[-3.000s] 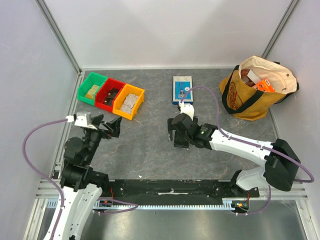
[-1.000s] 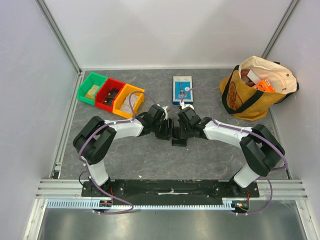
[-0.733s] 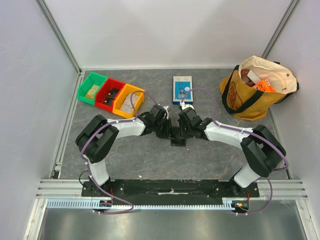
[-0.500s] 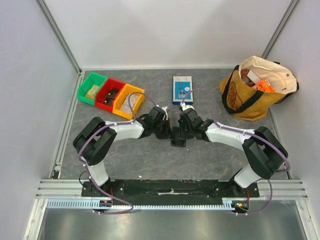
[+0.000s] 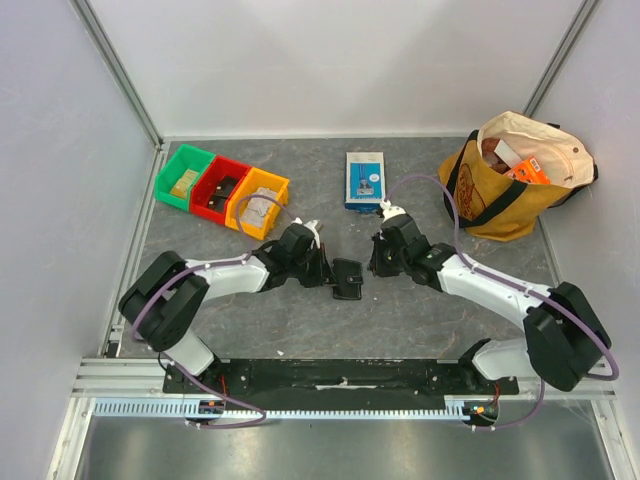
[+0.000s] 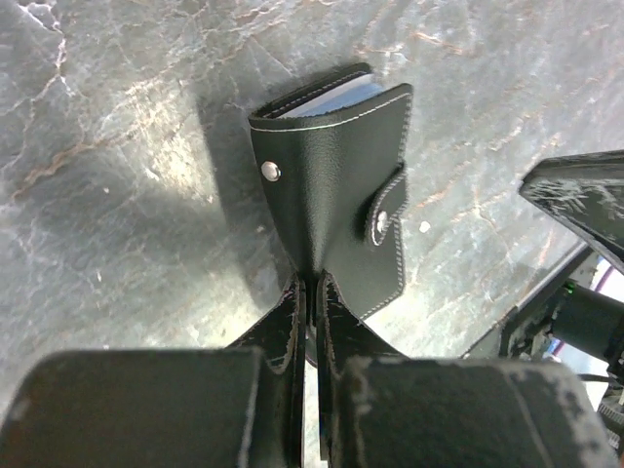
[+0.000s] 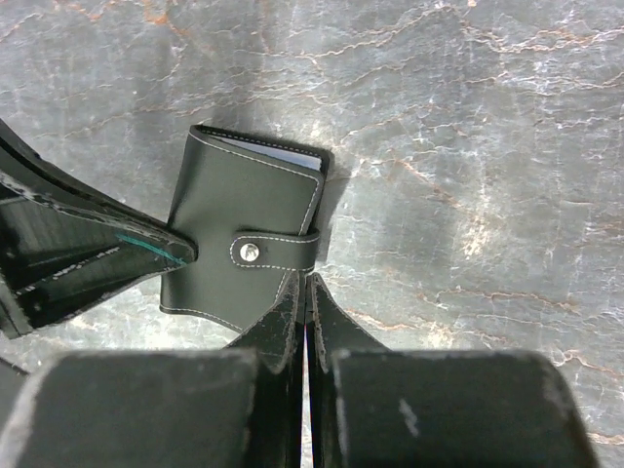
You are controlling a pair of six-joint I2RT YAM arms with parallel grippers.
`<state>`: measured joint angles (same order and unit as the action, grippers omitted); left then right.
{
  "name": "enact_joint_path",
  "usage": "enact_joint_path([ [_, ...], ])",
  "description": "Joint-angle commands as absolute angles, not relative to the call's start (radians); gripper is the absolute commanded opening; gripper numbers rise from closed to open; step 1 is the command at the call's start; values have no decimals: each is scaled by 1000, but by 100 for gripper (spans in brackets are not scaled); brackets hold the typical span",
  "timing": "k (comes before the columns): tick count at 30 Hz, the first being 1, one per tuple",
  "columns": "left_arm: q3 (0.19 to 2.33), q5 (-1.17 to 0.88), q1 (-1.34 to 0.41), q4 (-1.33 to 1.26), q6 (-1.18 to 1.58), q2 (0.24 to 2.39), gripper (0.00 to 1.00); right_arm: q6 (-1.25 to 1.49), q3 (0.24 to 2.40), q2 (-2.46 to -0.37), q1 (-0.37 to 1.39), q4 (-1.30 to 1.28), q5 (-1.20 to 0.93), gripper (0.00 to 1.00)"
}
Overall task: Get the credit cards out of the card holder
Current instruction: Open the card holder at the center of the board.
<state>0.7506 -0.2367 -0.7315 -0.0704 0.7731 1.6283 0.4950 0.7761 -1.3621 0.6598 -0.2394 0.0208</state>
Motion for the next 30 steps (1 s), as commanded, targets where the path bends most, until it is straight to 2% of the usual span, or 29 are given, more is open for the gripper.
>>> enact_joint_path([
  [1,749,-224,-729,-89,793,1499,2,486,749,-1299,660,-196,-46,0],
  [2,752,-222,-729,-78,792,1484,2,485,747,-1290,658,-190,-57,5],
  [4,756,-216,-729,-63,792,1454,2,480,752,-1273,660,-186,-74,21],
  [6,756,-201,-732,-54,790,1431,2,472,759,-1259,664,-180,-93,44],
  [9,759,-172,-741,-31,781,1410,2,462,761,-1244,683,-146,-97,55],
  [13,778,-138,-756,18,762,1404,2,445,781,-1272,710,-138,-101,59],
  [23,810,-81,-785,69,750,1365,2,439,811,-1365,764,-92,-89,52],
  [30,827,-69,-808,84,742,1344,2,446,811,-1408,770,-58,-101,51],
])
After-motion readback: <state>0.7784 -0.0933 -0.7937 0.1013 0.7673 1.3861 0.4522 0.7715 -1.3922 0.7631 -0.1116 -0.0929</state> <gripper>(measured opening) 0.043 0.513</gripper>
